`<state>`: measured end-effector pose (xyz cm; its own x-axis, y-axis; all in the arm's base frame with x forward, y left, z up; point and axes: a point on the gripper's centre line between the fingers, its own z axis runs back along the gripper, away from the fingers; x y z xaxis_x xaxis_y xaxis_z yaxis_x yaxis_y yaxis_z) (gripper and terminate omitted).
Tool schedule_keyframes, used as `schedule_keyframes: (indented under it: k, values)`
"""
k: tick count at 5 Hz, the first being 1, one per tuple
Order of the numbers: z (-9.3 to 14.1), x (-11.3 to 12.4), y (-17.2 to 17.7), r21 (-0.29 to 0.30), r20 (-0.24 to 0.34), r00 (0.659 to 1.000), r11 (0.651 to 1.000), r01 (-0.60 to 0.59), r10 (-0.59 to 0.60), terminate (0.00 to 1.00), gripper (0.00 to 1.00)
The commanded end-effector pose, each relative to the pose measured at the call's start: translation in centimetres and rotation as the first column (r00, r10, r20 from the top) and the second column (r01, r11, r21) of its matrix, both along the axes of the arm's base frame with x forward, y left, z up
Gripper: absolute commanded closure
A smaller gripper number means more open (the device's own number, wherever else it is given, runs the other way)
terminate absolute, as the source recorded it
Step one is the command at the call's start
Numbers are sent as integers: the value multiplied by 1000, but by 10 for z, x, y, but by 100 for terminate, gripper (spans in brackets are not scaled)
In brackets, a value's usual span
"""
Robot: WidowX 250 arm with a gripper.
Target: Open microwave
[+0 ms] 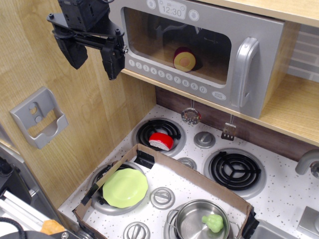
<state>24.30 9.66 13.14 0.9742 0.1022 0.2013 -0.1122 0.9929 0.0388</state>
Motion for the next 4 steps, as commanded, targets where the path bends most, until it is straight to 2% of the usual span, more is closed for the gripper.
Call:
schedule_keyframes:
  k: [1, 2, 4]
  values:
    - [0, 0, 0, 0, 0, 1000, 1000, 0, 0, 0, 0]
    - [1, 6, -26, 18, 62, 998, 1000, -7, 5, 0, 0]
    - [-8, 22, -83, -17, 153, 988, 1000, -24, 26, 0, 0]
